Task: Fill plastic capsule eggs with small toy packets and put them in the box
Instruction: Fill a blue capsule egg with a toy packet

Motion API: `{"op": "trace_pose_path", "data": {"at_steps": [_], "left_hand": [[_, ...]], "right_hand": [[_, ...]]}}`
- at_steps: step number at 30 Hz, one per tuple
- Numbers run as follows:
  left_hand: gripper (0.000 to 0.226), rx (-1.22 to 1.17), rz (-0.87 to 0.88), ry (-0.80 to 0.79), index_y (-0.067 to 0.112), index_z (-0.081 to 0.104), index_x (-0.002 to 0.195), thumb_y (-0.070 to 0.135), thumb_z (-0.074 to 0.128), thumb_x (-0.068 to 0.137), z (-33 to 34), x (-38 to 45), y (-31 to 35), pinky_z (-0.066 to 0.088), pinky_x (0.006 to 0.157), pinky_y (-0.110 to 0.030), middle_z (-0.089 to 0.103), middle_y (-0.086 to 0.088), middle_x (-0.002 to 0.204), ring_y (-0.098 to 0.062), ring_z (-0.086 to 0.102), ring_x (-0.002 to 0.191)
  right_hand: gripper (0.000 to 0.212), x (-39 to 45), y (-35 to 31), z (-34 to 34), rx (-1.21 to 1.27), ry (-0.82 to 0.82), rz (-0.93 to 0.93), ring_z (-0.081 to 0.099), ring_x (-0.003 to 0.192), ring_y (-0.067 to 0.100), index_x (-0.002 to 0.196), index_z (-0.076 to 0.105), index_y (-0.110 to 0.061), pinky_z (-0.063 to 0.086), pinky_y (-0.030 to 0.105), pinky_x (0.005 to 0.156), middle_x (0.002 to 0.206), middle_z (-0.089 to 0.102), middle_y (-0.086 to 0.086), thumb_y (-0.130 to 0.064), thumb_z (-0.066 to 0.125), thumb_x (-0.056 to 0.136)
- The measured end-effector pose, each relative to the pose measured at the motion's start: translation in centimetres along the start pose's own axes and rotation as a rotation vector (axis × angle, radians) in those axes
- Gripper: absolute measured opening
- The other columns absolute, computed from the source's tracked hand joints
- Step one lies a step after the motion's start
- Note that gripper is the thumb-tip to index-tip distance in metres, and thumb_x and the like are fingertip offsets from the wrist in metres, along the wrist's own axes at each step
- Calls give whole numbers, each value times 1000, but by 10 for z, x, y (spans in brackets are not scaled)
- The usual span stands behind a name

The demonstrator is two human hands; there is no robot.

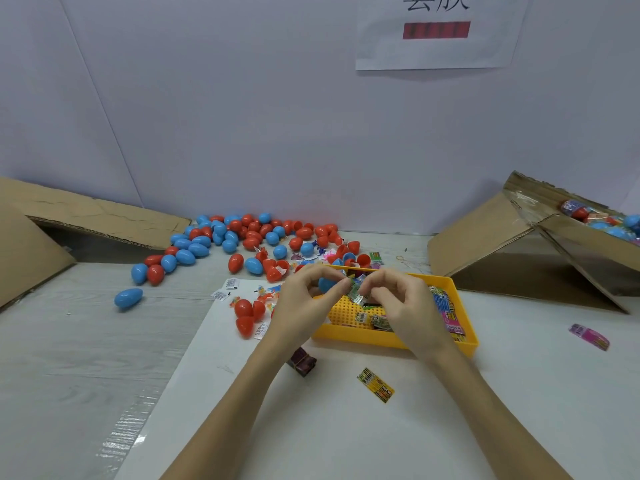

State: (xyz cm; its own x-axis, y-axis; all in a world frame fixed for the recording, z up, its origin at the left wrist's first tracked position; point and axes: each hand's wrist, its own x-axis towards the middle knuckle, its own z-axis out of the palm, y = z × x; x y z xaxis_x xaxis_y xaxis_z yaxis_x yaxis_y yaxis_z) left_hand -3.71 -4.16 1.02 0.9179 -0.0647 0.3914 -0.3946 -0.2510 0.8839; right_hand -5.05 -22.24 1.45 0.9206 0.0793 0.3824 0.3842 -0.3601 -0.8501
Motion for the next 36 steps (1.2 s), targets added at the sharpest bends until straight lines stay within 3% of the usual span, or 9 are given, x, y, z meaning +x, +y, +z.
{"op": "trace_pose_path", "data": {"at_steps": [2, 5, 8, 10, 13, 22, 28, 33, 36], "left_hand": [[4, 25, 23, -10, 19, 77, 95, 20, 76, 91, 0, 1, -2, 58, 86, -28, 71, 6, 101, -11, 66, 101], [6, 41, 49, -27, 21, 77, 95, 19, 76, 90, 0, 0, -3, 58, 89, -33, 71, 6, 103, -11, 66, 104], [5, 49, 51, -21, 22, 77, 95, 21, 76, 90, 1, 0, -4, 58, 90, -36, 70, 7, 103, -11, 65, 105], [5, 64, 45, -4, 23, 77, 96, 23, 76, 91, 1, 0, -4, 58, 90, -36, 71, 9, 102, -10, 65, 105], [9, 63, 36, -4, 19, 77, 99, 22, 75, 91, 2, -2, -2, 58, 89, -36, 71, 7, 102, -11, 66, 102], [39, -92, -32, 2, 18, 60, 137, 12, 65, 98, 1, -2, 1, 54, 92, -18, 66, 5, 127, -4, 67, 114], [32, -65, 5, -85, 18, 66, 125, 15, 72, 94, 5, -4, 1, 57, 90, -22, 70, 6, 122, -7, 69, 108], [35, 28, 63, -64, 34, 65, 122, 14, 72, 94, 5, -4, 0, 58, 83, -21, 66, 6, 124, -8, 68, 100], [36, 11, 64, -76, 31, 66, 125, 15, 73, 94, 5, -4, 0, 59, 84, -24, 66, 5, 125, -12, 69, 98]], "right_hand": [[6, 1, -1, 1, 64, 11, 48, 74, 88, 14, 105, 67, -20, 62, 44, 82, 86, 77, -3, -19, 68, 99], [41, 2, 2, 0, 34, -55, 111, 73, 91, 3, 120, 64, -28, 59, 20, 77, 90, 79, -12, -48, 74, 86], [22, 2, 6, -2, -72, -59, 108, 71, 90, -2, 109, 72, -34, 54, 12, 73, 89, 78, -12, -37, 79, 88], [11, 2, 7, -3, -67, -71, 89, 70, 87, -2, 98, 75, -36, 54, 12, 71, 85, 76, -16, -29, 78, 91], [12, 2, 8, -3, -54, -88, 83, 70, 84, -2, 92, 75, -37, 54, 10, 70, 83, 74, -21, -25, 77, 93], [22, 2, 7, -5, 114, 52, 229, 76, 78, 10, 91, 81, -15, 60, 20, 70, 78, 79, -4, -31, 68, 98], [15, 2, 8, -4, 130, 68, 221, 76, 80, 6, 91, 78, -26, 62, 20, 72, 79, 79, -9, -32, 67, 99], [19, 3, 11, -4, 125, 87, 211, 76, 81, 6, 97, 79, -23, 62, 20, 72, 82, 80, -9, -35, 65, 99], [22, 4, 13, -4, 83, 131, 232, 76, 82, 5, 96, 81, -23, 61, 24, 76, 81, 79, -11, -36, 64, 100]]}}
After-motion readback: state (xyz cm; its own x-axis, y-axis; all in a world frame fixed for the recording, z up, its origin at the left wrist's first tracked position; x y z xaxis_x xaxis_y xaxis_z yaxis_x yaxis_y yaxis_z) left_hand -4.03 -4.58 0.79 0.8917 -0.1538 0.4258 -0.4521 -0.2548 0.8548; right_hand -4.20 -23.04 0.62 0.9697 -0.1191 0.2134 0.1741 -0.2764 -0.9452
